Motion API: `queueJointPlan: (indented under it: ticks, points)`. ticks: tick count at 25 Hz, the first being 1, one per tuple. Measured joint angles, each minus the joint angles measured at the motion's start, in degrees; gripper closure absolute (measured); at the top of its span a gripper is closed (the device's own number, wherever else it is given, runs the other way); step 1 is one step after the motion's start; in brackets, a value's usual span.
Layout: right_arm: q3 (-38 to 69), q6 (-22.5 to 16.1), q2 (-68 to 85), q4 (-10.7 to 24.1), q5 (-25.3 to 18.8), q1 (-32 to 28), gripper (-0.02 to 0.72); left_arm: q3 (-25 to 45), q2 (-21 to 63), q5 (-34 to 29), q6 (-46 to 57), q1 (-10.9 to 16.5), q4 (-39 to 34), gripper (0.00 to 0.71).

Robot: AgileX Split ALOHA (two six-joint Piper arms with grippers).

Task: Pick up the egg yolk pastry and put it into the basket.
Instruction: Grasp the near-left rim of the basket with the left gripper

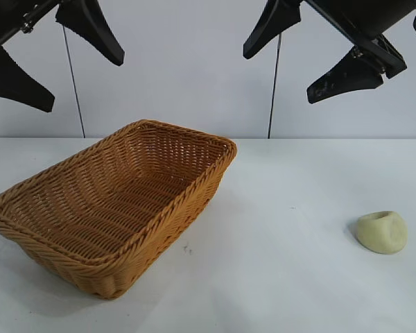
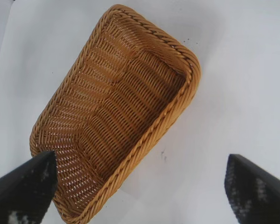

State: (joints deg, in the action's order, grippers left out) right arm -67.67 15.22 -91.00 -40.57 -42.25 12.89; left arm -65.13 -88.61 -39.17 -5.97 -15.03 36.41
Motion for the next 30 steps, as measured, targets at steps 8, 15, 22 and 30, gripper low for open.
queueJointPlan:
  ticks: [8, 15, 22, 30]
  points:
    - [0.00, 0.00, 0.00, 0.00, 0.00, 0.00, 0.008, 0.00, 1.08, -2.78, 4.16, 2.07, -0.60, 0.015]
    - [0.00, 0.00, 0.00, 0.00, 0.00, 0.00, 0.008, 0.00, 7.08, -9.87, 14.92, 1.91, -10.90, 0.015]
    - [0.00, 0.00, 0.00, 0.00, 0.00, 0.00, 0.008, 0.42, 11.78, -10.90, 37.21, -5.93, -26.30, 0.015]
    - [0.00, 0.00, 0.00, 0.06, -0.20, 0.00, 0.008, 9.81, 11.87, -7.16, 62.78, -9.49, -36.06, 0.015]
